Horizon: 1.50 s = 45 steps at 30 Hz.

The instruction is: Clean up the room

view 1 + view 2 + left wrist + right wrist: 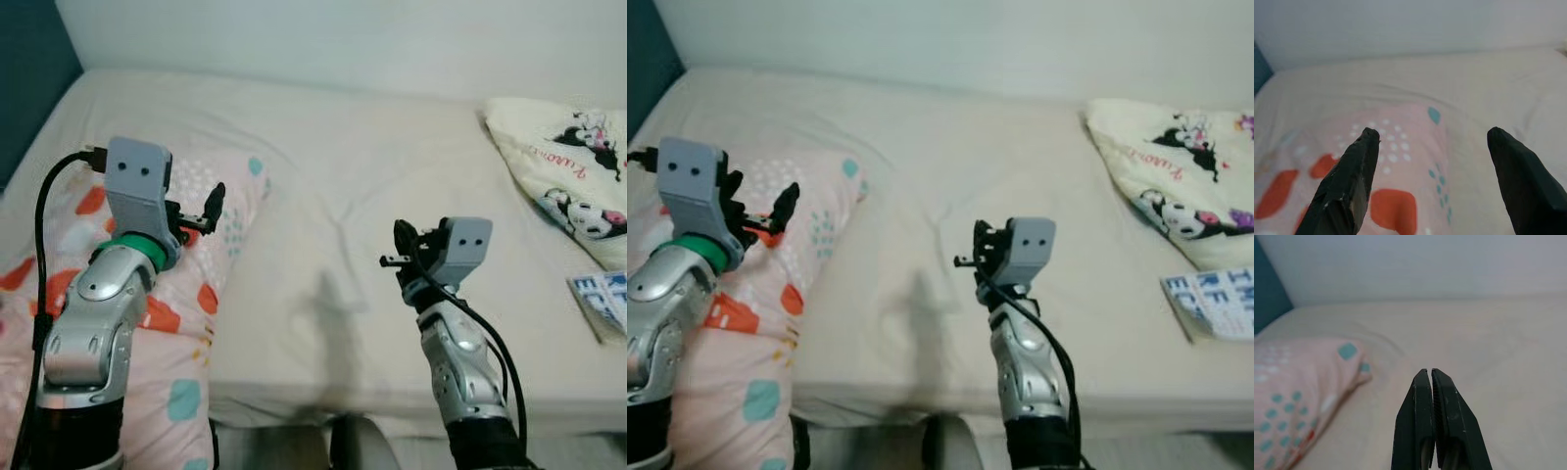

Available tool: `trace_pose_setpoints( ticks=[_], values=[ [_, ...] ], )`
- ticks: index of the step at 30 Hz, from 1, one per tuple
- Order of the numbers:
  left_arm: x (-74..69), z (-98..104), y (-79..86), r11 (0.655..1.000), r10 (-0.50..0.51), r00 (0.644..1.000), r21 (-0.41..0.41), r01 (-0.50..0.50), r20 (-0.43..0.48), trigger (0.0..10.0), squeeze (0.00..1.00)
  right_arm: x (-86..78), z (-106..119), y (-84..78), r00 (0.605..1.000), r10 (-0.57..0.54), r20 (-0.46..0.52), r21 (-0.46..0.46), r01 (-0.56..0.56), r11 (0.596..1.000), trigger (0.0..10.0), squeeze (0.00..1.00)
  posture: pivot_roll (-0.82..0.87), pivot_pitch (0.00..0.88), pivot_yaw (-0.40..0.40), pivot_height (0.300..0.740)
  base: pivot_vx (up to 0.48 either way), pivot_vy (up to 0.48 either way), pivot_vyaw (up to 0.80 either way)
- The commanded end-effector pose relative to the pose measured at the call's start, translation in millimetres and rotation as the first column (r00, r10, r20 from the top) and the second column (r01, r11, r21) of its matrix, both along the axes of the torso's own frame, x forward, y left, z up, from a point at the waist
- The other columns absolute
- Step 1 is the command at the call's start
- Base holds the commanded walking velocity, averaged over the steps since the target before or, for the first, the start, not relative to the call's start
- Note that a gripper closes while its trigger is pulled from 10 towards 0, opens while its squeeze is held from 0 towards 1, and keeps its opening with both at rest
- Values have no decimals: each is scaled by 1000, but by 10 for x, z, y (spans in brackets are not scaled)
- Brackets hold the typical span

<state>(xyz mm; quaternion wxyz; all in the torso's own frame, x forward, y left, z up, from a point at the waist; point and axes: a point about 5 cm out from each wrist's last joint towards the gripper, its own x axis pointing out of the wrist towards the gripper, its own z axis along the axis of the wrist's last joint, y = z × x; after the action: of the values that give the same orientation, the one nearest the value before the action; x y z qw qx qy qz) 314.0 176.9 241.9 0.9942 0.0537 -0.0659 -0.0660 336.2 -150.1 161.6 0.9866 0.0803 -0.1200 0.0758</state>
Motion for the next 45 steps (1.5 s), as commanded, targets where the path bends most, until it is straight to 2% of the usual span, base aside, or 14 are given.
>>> trace_pose_setpoints(
  ticks=[1, 4, 8, 11, 23, 31, 35, 40, 45],
  values=[
    [-17, -89, -36, 999, -30, 999, 34, 31, -39, 10000, 0, -4, -28, -23, 1000, -16, -6, -3, 16, 1000, 10000, 0, 70, 91, -9, 692, 0, 0, 0],
    [-36, -156, -81, 997, -57, 996, 55, 60, -62, 10000, 0, -5, -40, -18, 1000, -19, -9, -3, 19, 1000, 10000, 0, 70, 91, -7, 707, 0, 0, 0],
    [-40, -185, -113, 996, -61, 996, 54, 65, -69, 10000, 0, -5, -50, -18, 1000, -25, -11, -2, 24, 1000, 10000, 0, 71, 91, -5, 717, 0, 0, 0],
    [-27, -237, -126, 997, -53, 995, 45, 57, -87, 10000, 0, 5, -60, -35, 999, -47, -14, 3, 47, 999, 10000, 0, 68, 89, 0, 740, 0, 0, 0],
    [-63, -358, -218, 997, -63, 992, 39, 67, -106, 10000, 0, 0, -124, -22, 995, -84, -50, 3, 85, 996, 10000, 0, 62, 87, 6, 740, 0, 0, 0],
    [-90, -454, -255, 998, -25, 996, 56, 30, -87, 10000, 0, -32, -182, 15, 995, -82, -60, 8, 82, 997, 10000, 0, 53, 83, 8, 740, 0, 0, 0],
    [-121, -472, -299, 999, -28, 997, 28, 30, -72, 10000, 0, -41, -207, 29, 995, -79, -66, 8, 80, 997, 10000, 0, 49, 83, 10, 740, 0, 0, 0],
    [-109, -481, -266, 1000, 5, 997, -19, -6, -72, 10000, 0, -35, -215, 19, 994, -82, -71, 7, 83, 997, 10000, 0, 50, 82, 9, 740, 0, 48, 0],
    [-90, -497, -222, 999, 22, 997, -25, -24, -77, 10000, 0, -30, -216, 0, 993, -88, -74, 6, 89, 996, 10000, 0, 49, 82, 8, 740, 0, 147, 0]
  ],
)
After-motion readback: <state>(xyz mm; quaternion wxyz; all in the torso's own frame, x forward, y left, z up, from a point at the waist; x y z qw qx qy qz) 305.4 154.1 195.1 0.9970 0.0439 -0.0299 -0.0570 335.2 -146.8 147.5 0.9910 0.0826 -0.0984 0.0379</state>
